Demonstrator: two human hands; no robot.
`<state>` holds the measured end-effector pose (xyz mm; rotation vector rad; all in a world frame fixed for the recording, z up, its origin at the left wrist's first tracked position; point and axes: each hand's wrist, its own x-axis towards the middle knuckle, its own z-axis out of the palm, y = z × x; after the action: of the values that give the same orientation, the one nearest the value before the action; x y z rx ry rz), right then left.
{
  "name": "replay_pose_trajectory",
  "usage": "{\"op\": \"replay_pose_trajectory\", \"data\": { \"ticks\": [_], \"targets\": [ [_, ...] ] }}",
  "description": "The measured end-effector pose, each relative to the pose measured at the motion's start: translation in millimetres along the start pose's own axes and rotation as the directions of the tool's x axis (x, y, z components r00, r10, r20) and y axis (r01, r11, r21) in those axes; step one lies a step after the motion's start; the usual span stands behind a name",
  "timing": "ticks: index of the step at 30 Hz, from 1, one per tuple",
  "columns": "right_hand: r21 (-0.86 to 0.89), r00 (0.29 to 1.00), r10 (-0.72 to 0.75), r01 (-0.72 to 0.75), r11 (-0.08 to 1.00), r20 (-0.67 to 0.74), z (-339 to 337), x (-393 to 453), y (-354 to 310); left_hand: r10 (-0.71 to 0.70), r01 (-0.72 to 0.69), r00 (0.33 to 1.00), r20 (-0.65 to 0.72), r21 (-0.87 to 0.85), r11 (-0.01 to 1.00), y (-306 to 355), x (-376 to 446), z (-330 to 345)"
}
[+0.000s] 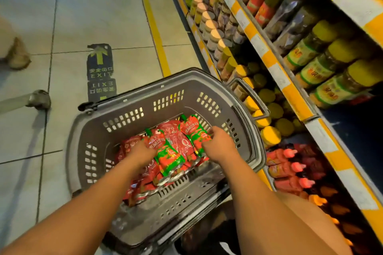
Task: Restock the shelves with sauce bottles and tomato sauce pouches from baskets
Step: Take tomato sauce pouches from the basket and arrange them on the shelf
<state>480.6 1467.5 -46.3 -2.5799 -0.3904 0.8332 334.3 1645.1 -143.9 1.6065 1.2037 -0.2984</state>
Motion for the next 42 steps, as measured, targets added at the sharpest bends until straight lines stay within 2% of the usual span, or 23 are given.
{"op": "replay_pose_trajectory", "data": {
  "ticks": [3,10,16,19,26,31,33,37,42],
  "targets": [
    [-0.006,0.999,0.035,-0.035,0.999,0.010,2.7,18.7,13.8,-0.062,0.061,0.998,-0.019,-0.063,0.996,-10.9,7.7,9.5],
    [-0.088,0.998,0.034,-0.028,0.996,0.061,26.7,55.9,25.9,-0.124,0.118,0.990,-0.072,-0.077,0.990,-10.3,23.5,20.1],
    [-0.128,0.991,0.083,-0.069,0.989,0.107,41.2,82.1,35.7,-0.153,0.146,0.988,-0.028,-0.170,0.974,-36.5,49.3,46.8],
    [-0.124,0.986,0.105,-0.089,0.988,0.131,47.5,90.0,42.9,-0.179,0.168,0.983,-0.029,-0.216,0.962,-20.8,34.6,45.3],
    [-0.204,0.982,0.178,-0.161,0.966,0.067,59.7,106.3,48.3,-0.227,0.190,0.968,-0.108,-0.274,0.943,-16.4,39.1,43.8],
    [-0.277,0.982,0.186,-0.179,0.944,-0.001,62.8,103.9,44.5,-0.218,0.167,0.971,-0.095,-0.379,0.910,-15.7,42.3,43.2],
    [-0.260,0.983,0.184,-0.178,0.949,-0.003,62.7,105.4,41.2,-0.211,0.163,0.975,-0.074,-0.413,0.896,-15.8,43.8,43.8],
    [-0.206,0.972,0.210,-0.186,0.961,0.105,61.4,104.8,40.2,-0.199,0.179,0.980,-0.010,-0.397,0.900,-19.5,46.8,46.0],
    [0.046,0.949,0.220,-0.236,0.971,0.224,55.4,100.2,34.8,-0.200,0.218,0.976,0.088,-0.435,0.874,-17.3,49.6,43.0]
  ]
}}
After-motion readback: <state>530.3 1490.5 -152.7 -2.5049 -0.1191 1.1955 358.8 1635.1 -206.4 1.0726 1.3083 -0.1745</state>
